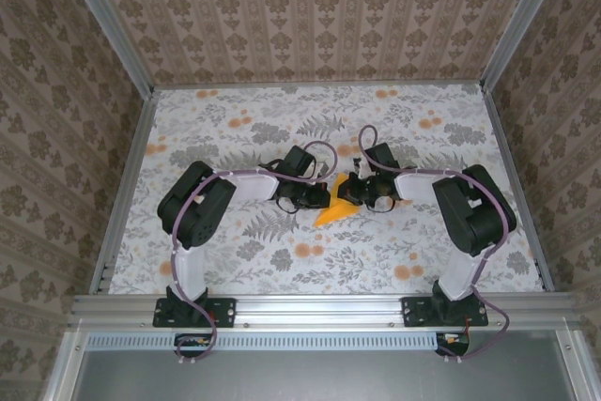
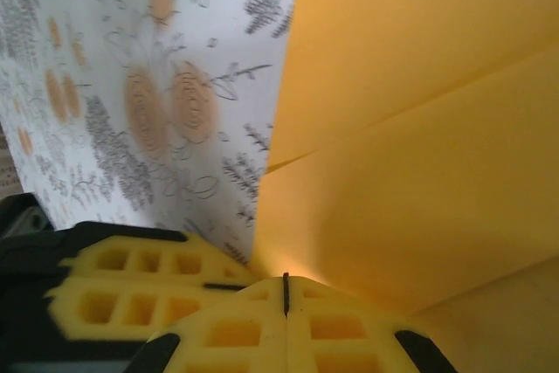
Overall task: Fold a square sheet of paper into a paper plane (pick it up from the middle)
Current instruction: Fourth fold the wing at the center of the table.
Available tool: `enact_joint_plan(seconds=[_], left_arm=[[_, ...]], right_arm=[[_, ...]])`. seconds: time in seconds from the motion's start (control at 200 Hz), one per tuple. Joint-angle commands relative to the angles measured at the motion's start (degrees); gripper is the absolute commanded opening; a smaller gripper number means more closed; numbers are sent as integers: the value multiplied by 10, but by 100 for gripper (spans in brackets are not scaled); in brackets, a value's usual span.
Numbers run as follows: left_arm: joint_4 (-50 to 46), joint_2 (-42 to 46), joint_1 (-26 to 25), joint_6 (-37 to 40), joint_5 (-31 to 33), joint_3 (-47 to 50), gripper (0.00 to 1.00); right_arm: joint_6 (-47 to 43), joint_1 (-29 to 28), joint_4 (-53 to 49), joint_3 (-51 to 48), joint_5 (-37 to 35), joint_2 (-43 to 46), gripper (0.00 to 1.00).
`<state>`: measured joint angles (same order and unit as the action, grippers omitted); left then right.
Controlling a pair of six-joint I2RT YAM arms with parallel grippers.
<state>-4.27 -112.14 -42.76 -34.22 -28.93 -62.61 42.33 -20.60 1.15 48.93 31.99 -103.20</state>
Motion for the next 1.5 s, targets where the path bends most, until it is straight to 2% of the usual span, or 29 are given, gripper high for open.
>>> enact_joint_plan(seconds=[0.0,0.3,0.45,0.56,0.85,1.19,1.495], left_arm=[[-79,-25,-9,15,37,29,0],[-63,33,-7,4,11,12,0],[-21,82,-8,-44,-10,23,17],[24,95,-12,-89,-30,49,21],[55,80,-24,-136,-28,71,22],[34,67,-22,-133,10,85,20],[38,64,-24,-137,0,101,19]], right_arm=[[17,-3,0,6,-1,-25,5],[14,-2,-21,-19,-49,-38,4],[9,-2,-29,-20,-54,-40,4],[8,-2,-33,-19,-55,-40,4],[5,-1,-43,-18,-55,-44,4],[2,-2,-50,-16,-56,-49,4],[0,-1,-55,-15,-60,-55,4]])
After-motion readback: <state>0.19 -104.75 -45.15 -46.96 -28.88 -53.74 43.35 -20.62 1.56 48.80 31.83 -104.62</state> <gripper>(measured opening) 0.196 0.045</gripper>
